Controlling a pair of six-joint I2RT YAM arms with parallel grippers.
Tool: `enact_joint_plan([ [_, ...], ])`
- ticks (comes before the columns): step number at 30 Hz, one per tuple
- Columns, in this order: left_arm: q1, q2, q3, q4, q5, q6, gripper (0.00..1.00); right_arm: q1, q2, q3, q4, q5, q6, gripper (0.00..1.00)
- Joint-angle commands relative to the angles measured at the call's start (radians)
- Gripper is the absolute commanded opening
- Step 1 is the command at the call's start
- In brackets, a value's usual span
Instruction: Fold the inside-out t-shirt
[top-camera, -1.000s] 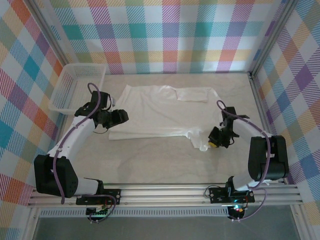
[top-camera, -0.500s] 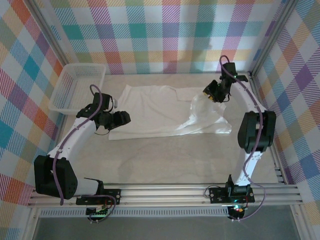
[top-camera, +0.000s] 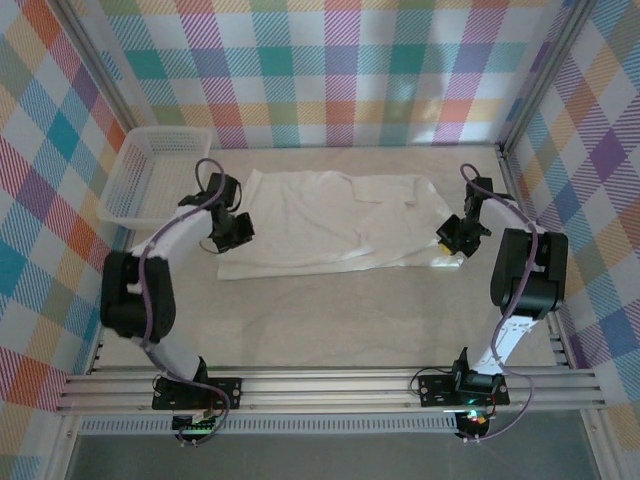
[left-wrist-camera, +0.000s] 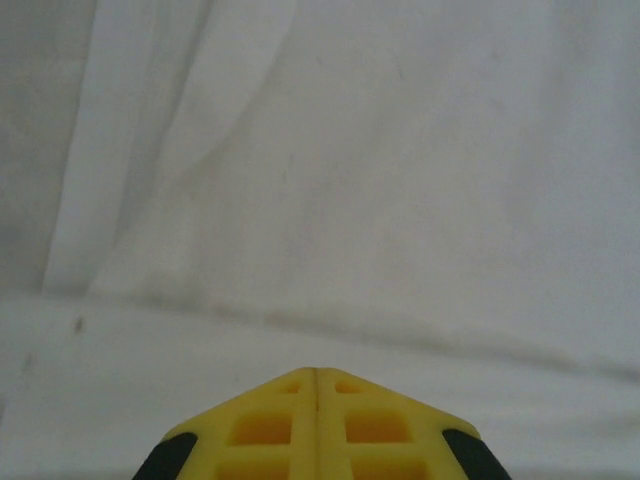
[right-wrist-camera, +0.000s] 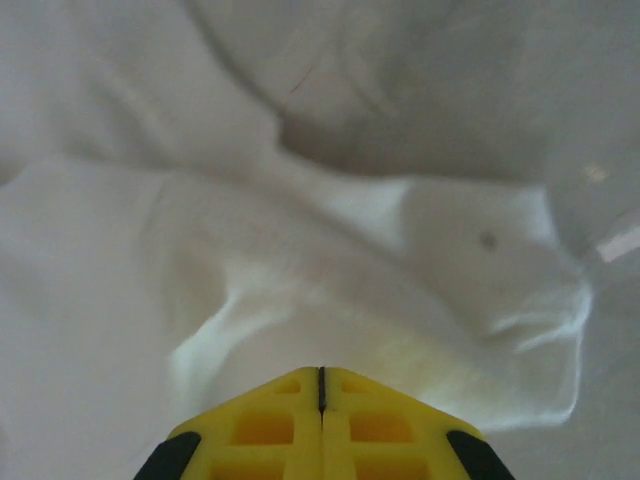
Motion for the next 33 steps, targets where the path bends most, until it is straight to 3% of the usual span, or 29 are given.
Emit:
enact_joint_plan([
  [1,-0.004,0.136,0.064,-0.043,-0.021,-0.031,0.00,0.012,0.055,0.000,0.000,0.039,-0.010,0.00],
  [4,-0.001,0.185,0.056,-0.088,-0.040,-0.067,0.00,0.011,0.043,-0.030,-0.045,0.093,0.004,0.01],
  [8,0.013,0.137,-0.087,-0.071,-0.049,-0.124,0.00,-0.018,-0.019,-0.129,-0.091,0.151,0.012,0.03],
  [12,0.009,0.002,-0.292,-0.030,0.013,-0.154,0.00,-0.071,-0.131,-0.280,-0.123,0.126,0.043,0.03],
  [17,-0.054,-0.228,-0.470,-0.073,0.038,-0.198,0.00,-0.099,-0.246,-0.373,-0.255,0.197,0.153,0.04],
  [20,-0.067,-0.347,-0.478,-0.111,0.037,-0.206,0.00,-0.098,-0.310,-0.352,-0.285,0.111,0.121,0.00],
  [21,-0.067,-0.381,-0.455,-0.118,0.025,-0.201,0.04,-0.094,-0.339,-0.331,-0.278,0.076,0.096,0.01],
  [23,-0.067,-0.421,-0.383,-0.127,-0.026,-0.176,0.27,-0.069,-0.398,-0.287,-0.232,0.038,0.059,0.08],
  [25,-0.067,-0.414,-0.292,-0.118,-0.087,-0.131,0.47,-0.032,-0.429,-0.240,-0.117,-0.030,-0.010,0.25],
  [28,-0.067,-0.317,-0.149,-0.083,-0.108,-0.015,0.55,-0.008,-0.391,-0.197,0.069,-0.168,-0.109,0.49],
  [33,-0.058,-0.078,0.091,-0.096,-0.169,0.101,0.59,0.006,-0.152,-0.032,0.105,-0.201,-0.145,0.55],
])
